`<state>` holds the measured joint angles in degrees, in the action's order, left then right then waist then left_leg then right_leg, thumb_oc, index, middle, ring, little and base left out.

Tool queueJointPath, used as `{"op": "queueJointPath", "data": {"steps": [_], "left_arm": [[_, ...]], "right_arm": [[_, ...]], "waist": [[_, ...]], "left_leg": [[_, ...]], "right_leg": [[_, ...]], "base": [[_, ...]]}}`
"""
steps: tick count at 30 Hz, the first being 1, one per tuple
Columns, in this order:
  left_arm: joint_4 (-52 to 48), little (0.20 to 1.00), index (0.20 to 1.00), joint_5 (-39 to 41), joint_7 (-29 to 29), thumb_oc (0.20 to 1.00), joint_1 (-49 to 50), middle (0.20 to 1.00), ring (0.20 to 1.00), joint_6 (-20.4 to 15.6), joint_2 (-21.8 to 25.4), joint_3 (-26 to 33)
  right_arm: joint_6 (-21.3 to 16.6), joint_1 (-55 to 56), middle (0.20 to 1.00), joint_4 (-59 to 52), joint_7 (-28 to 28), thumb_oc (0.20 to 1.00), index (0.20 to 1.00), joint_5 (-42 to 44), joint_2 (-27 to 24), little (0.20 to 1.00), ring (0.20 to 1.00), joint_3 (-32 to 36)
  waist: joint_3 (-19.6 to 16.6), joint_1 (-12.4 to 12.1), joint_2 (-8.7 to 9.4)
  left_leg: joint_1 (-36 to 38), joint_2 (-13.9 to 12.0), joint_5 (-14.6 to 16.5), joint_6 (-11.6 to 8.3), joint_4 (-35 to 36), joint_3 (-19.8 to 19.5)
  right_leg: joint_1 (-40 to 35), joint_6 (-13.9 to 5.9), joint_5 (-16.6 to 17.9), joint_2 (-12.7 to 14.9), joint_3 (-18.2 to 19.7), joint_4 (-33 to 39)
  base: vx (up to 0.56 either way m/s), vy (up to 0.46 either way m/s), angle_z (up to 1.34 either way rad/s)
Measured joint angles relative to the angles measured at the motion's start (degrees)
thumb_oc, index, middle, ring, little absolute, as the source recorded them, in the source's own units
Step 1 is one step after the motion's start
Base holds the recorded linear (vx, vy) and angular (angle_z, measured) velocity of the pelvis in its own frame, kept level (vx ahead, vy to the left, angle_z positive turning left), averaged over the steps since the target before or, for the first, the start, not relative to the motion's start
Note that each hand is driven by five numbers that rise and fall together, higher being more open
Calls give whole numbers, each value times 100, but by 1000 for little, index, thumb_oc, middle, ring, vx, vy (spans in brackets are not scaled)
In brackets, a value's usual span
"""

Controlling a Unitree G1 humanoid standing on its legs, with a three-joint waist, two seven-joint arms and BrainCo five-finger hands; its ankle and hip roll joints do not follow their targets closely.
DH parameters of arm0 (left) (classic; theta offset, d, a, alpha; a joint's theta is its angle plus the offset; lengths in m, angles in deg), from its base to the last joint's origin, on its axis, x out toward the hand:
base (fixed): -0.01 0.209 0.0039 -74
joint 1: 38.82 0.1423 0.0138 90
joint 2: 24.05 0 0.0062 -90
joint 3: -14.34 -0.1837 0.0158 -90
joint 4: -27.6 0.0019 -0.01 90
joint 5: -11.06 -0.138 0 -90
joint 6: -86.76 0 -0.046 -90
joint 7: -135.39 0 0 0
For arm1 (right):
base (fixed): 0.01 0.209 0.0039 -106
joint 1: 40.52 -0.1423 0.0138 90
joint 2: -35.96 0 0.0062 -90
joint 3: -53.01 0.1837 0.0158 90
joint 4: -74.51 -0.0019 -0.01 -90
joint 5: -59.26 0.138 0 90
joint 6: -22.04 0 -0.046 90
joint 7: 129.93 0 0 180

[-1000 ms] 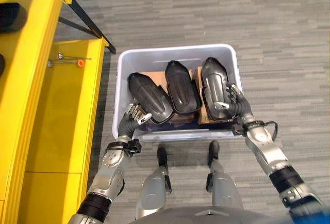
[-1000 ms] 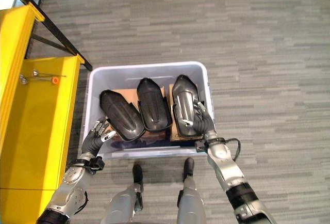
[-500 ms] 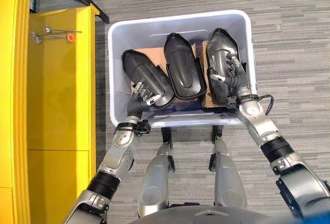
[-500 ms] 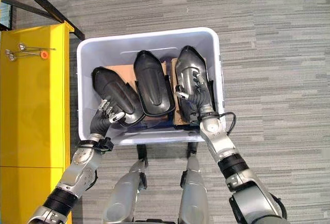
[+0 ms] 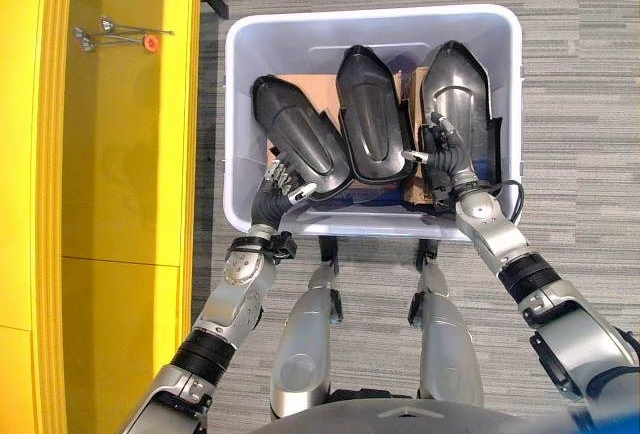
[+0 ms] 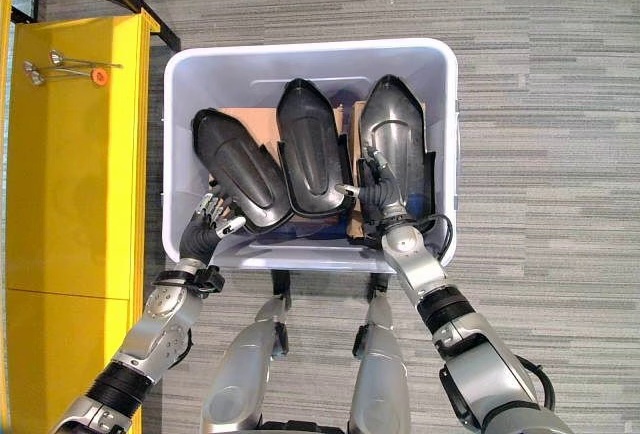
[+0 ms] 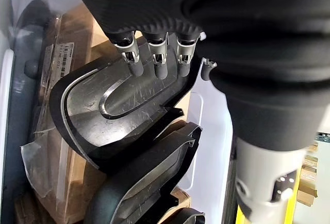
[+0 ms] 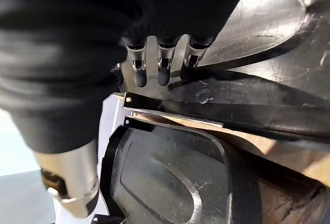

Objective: Move parts from the plastic box to the shelf.

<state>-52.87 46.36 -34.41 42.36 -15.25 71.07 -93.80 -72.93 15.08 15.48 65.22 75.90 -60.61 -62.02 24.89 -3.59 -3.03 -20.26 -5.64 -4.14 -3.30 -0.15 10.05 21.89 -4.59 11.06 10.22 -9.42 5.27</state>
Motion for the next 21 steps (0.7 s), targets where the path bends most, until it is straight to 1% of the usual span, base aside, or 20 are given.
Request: {"op": "queueJointPath", "data": {"steps": [4,9,11,15,20,21], "left_arm": [[0,1000,1000,0,-11,1000,-8,1000,1000,-1,-4,0],[1,1000,1000,-1,-11,1000,-31,1000,1000,-1,-3,12],[1,1000,1000,-3,-11,1000,-31,1000,1000,-1,-3,13],[1,1000,1000,-7,-11,1000,-35,1000,1000,-1,-5,15],[2,1000,1000,-10,-12,1000,-39,1000,1000,-2,-12,17],[2,1000,1000,-11,-9,1000,-40,1000,1000,-2,-12,41]], "right_arm": [[-1,12,1000,-48,-132,1000,1000,-29,66,1000,1000,-75],[44,-16,1000,-91,-324,1000,1000,-431,-13,1000,1000,-253],[113,41,1000,-225,-417,1000,1000,-566,-55,1000,1000,-290],[119,263,1000,-330,-601,1000,1000,-798,-95,1000,1000,-329],[174,501,1000,-721,-674,1000,1000,-907,-262,1000,1000,-316],[174,692,1000,-1011,-750,1000,1000,-906,-347,1000,1000,-220]], "waist": [[0,50,0],[0,52,0],[0,45,0],[0,56,0],[1,82,3],[17,102,29]], "left_leg": [[-51,-5,-15,-5,-3,-63],[-87,-5,-31,-8,-4,-109],[-86,-5,-31,-8,-4,-109],[-87,-4,-31,-8,-4,-109],[-88,-3,-32,-8,-4,-110],[-87,-4,-32,-8,-4,-109]], "right_leg": [[13,1,-1,-3,-55,0],[26,1,-1,-3,-85,0],[26,1,-1,-4,-86,-1],[26,1,-1,-3,-85,-1],[26,1,-1,-2,-86,-1],[27,1,-1,-4,-84,-1]], "base": [[7,-2,5],[3,-5,3],[0,0,0],[0,0,0],[0,0,0],[0,0,0]]}}
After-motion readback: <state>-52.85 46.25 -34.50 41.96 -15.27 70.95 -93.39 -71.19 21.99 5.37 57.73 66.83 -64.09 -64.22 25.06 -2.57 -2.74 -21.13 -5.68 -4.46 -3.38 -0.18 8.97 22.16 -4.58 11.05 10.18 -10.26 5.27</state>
